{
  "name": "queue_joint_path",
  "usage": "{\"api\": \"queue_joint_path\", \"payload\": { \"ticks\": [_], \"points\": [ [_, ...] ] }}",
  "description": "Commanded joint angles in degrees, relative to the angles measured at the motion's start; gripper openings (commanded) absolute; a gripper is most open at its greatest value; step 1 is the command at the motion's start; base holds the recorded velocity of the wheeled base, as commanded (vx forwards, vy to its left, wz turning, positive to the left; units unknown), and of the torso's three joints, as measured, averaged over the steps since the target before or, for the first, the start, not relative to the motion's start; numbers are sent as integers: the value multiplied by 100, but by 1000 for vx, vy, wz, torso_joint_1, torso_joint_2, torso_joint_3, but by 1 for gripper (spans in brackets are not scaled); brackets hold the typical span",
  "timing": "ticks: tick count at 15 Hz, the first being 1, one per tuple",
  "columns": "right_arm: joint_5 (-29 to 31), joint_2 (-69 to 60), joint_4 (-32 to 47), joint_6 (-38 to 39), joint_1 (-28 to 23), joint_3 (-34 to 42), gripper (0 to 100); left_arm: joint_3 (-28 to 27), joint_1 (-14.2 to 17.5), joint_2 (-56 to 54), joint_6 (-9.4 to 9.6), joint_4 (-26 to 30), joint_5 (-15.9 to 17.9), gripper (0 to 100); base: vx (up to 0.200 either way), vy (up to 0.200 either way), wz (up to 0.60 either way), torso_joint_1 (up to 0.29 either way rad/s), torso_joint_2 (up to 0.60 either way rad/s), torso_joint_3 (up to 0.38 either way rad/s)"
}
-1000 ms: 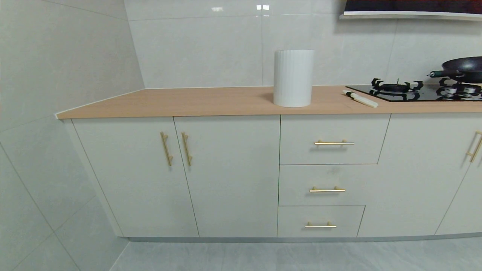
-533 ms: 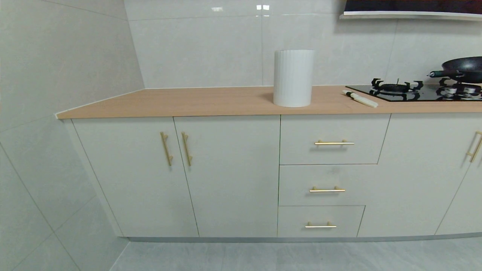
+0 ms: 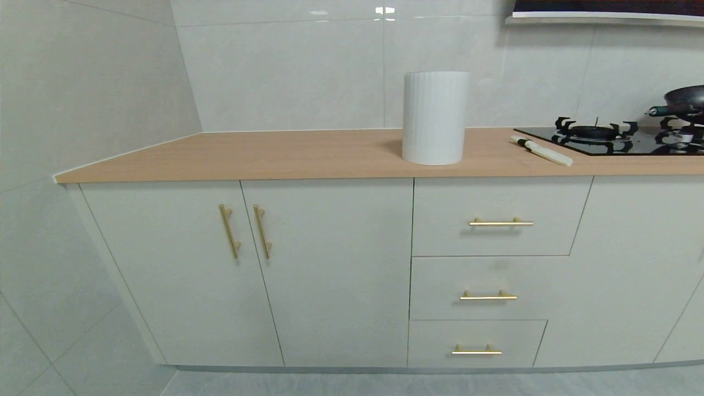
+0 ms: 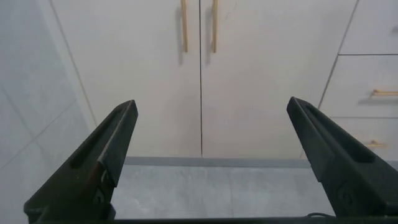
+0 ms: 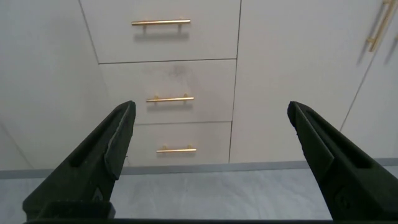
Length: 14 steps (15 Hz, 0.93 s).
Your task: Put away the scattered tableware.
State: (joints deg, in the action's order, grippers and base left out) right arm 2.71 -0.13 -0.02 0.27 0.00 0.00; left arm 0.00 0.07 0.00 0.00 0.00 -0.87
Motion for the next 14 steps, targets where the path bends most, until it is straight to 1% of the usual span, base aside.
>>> {"api": "queue_joint_path", "payload": {
  "ticks": [1,14],
  "points": [
    [2,13,-6,0,0,0,100,0,1,0,0,0,-1,100,200,0,0,2,2,2],
    [2,13,-6,8,0,0,100,0,1,0,0,0,-1,100,200,0,0,2,3,5]
  ]
}}
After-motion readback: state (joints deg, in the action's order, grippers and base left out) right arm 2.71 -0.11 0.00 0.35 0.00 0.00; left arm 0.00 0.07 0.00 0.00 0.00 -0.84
